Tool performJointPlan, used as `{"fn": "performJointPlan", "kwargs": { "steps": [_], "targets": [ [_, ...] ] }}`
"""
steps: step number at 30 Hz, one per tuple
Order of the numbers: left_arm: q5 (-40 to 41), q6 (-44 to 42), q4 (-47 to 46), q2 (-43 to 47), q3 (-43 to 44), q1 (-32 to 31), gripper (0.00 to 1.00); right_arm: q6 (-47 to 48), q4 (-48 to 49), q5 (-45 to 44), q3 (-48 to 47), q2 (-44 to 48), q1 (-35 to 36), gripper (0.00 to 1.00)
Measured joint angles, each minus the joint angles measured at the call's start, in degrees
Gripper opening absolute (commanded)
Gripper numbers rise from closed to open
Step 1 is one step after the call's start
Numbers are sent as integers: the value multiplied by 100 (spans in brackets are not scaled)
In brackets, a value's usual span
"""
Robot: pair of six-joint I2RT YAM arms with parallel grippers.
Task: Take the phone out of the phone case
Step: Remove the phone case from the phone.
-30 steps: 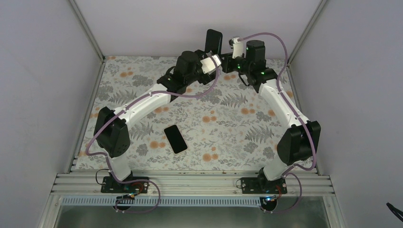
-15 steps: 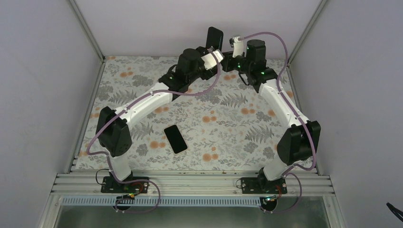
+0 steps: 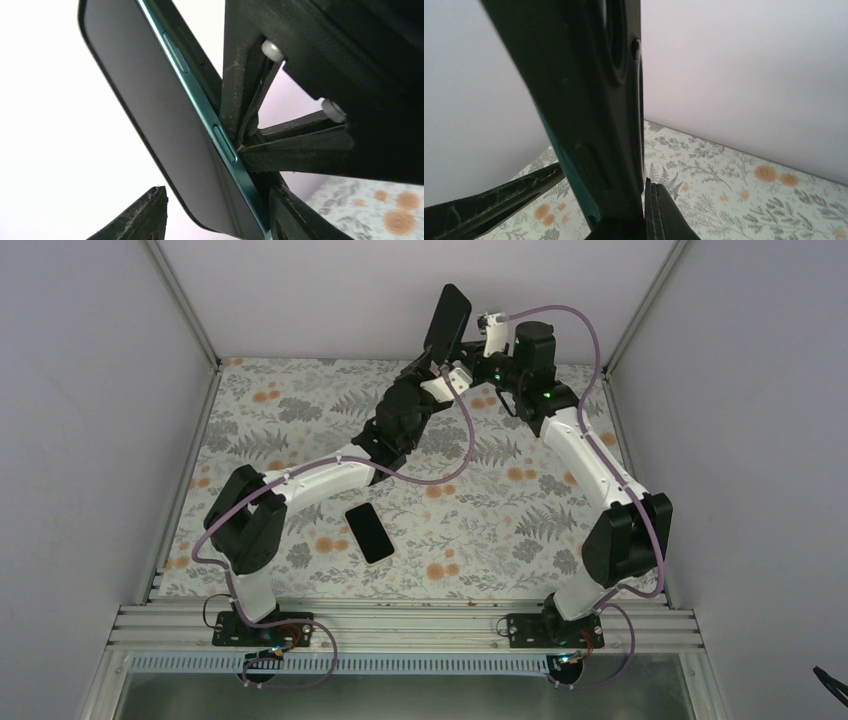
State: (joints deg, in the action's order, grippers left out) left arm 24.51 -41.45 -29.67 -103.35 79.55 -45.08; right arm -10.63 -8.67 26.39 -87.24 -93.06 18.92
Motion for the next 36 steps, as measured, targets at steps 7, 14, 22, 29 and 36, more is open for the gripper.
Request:
{"fn": "performJointPlan", "kwargs": {
  "steps": [7,14,22,29,36],
  "targets": [
    [435,-678,-1351,-221,-151,-13,42,9,442,-7,-2,-2,57,3],
    [796,-568,-2120,-535,-125,0,40,-76,496,245,94,-7,39,3],
    [855,-387,-2203,-634,13,4,38,-59,503,337,101,-11,46,3],
    [863,-94,-2144,-807,352,11,17,-55,638,326,55,-70,46,3],
    [769,160,-1978,-804,339,33,2,107,612,251,48,-92,46,3]
  ]
}}
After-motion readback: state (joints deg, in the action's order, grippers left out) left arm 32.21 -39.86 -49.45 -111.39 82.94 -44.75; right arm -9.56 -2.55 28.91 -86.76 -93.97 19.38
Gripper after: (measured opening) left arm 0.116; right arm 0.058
